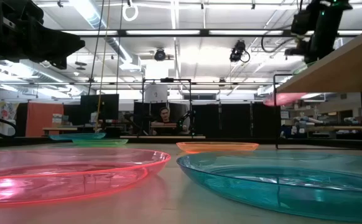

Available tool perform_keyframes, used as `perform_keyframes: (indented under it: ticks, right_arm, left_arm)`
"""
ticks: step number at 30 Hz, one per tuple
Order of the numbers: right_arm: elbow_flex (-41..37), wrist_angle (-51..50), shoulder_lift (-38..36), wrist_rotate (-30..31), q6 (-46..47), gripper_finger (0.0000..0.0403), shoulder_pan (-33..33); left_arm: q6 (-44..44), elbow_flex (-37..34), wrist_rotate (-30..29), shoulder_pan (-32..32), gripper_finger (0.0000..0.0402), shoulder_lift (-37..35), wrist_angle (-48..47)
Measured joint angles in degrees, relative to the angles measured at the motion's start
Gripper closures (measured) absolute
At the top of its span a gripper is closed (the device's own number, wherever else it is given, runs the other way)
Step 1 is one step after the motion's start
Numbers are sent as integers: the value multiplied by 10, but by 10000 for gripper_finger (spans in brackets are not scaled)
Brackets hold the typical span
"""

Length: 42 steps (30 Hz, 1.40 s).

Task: Place and stack plates onto a shelf
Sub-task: Put the top pink transparent plate on the shelf

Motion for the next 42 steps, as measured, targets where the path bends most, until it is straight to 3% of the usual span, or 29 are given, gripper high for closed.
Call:
perform_keyframes:
  ticks: [11,20,28,34,42]
  right_arm:
    - [151,-172,-15,-17,24,398,50]
    - [160,-201,-97,-95,121,398,160]
    - [159,-221,-154,-78,245,398,289]
    - [104,-155,-160,-50,301,398,379]
    - [18,46,-100,-91,318,398,542]
  left_arm:
    - [0,0,0,0,297,0,0]
    - [0,0,0,0,297,0,0]
    - [0,0,0,0,297,0,0]
    - [0,0,0,0,297,0,0]
    - [0,0,0,0,297,0,0]
